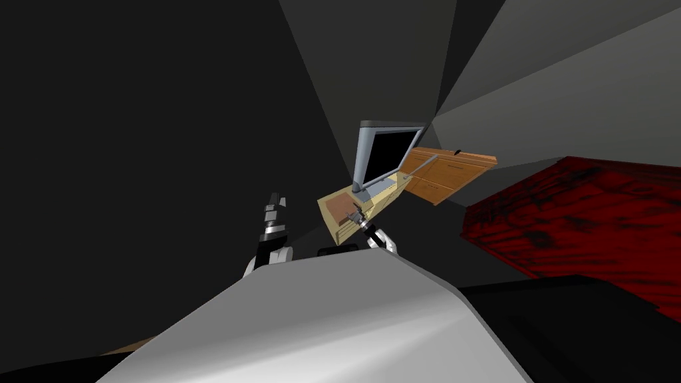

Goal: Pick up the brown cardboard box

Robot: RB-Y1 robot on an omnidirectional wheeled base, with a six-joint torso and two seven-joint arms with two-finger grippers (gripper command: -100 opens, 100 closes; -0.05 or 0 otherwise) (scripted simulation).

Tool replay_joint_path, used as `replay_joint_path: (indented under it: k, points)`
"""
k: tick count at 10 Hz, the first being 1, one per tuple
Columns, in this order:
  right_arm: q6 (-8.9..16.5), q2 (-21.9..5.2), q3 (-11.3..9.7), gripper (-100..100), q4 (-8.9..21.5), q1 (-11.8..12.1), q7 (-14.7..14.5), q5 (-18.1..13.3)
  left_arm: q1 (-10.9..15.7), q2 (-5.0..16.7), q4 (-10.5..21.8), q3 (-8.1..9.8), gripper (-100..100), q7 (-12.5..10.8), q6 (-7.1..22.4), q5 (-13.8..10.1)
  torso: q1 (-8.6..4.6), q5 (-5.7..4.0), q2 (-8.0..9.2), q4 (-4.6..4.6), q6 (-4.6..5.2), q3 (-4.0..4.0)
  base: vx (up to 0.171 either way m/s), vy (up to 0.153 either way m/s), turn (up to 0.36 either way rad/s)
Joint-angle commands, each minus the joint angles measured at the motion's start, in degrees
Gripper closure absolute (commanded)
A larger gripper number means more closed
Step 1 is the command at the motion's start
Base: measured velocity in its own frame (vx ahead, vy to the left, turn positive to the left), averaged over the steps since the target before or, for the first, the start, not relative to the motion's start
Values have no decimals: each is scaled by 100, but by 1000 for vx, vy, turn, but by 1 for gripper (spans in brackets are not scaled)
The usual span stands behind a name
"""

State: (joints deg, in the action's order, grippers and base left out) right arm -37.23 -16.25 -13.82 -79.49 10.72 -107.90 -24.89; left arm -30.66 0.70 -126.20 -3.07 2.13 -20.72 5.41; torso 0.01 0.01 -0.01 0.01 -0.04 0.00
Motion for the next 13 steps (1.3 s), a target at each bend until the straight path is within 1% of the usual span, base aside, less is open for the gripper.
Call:
replay_joint_path:
  k: [1, 2, 3, 4, 5, 6, 7, 8, 9, 10, 11, 12, 13]
  points:
    - [-64, -47, -45, -100, 250, -75, -286, -116, 0, 0, 0, 0, 0, 0, 0, 0, 0, 0, 0, 0, 0, 0, -1, 11, -97]
    - [-64, -47, -45, -100, 250, -75, -428, -116, 0, 0, 0, 0, 0, 0, 0, 0, 2, 0, 1, 0, 2, 0, -1, 14, -52]
    - [-117, -107, -85, -100, 463, -134, -608, -221, 0, 0, 0, 0, 0, 0, 0, 0, 2, 1, 0, 0, 0, 0, -1, 17, -66]
    - [-117, -107, -85, -100, 463, -134, -769, -221, 0, 0, 0, 0, 0, 0, 0, 0, 4, 1, 0, 0, 1, 0, -1, 16, -46]
    - [-167, -167, -122, -100, 665, -190, -936, -319, 0, 0, 0, 0, 0, 0, 0, 0, 3, 1, 0, 0, 0, 0, -1, 19, -66]
    - [-167, -167, -122, -100, 665, -190, -1088, -319, 0, 0, 0, 0, 0, 0, 0, 0, 4, 1, 1, 0, 2, 1, -1, 17, -58]
    - [-213, -227, -157, -100, 855, -242, -1248, -411, 0, 0, 0, 0, 0, 0, 0, 0, 4, 1, 0, 0, 0, 0, -1, 16, -71]
    - [-213, -227, -157, -100, 855, -242, -1391, -411, 0, 0, 0, 0, 0, 0, 0, 0, 3, 1, 0, 0, 1, 0, -1, 13, -39]
    - [-255, -285, -189, -100, 1032, -291, -1564, -496, 0, 0, 0, 0, 0, 0, 0, 0, 3, 1, 0, 0, 0, 0, -1, 17, -50]
    - [-255, -285, -189, -100, 1032, -291, -1667, -496, 0, 0, 0, 0, 0, 0, 0, 0, 4, 1, 0, 0, 1, 0, -1, 13, -36]
    - [-294, -340, -218, -100, 1194, -336, -1880, -573, 0, 0, 0, 0, 0, 0, 0, 0, 2, 1, 0, 0, 0, 0, -1, 10, -52]
    - [-294, -340, -218, -100, 1194, -336, -1919, -573, 0, 0, 0, 0, 0, 0, 0, 0, 1, 0, 1, 0, 1, 0, -1, 6, -42]
    - [-328, -390, -245, -100, 1339, -376, -2143, -642, 0, 0, 0, 0, 0, 0, 0, 0, 0, 0, 0, 0, 0, 0, -1, 11, -35]
